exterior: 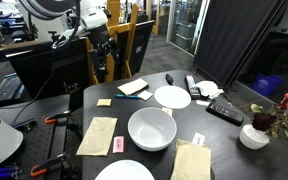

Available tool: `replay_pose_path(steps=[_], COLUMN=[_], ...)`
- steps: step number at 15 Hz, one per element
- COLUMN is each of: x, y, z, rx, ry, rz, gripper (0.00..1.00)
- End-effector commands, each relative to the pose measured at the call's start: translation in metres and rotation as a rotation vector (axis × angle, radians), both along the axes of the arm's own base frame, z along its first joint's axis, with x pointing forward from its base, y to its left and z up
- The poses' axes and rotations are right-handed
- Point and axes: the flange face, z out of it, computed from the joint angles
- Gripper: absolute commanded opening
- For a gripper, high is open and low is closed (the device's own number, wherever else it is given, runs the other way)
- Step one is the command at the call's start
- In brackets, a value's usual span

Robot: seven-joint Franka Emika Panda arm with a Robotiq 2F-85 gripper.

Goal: Remove the green pen from the grey bowl

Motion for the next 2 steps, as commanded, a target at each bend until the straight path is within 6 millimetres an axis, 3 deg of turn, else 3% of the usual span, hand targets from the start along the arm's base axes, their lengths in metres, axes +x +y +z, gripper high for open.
replay_pose_path(steps=[1, 2], x=[-0.0012, -0.002], y=[-0.0008, -0.0014], z=[0.0013, 0.0013], rx=[0.0, -0.001], ry=[-0.001, -0.001], rz=[0.0, -0.001], gripper=[1.0, 1.0])
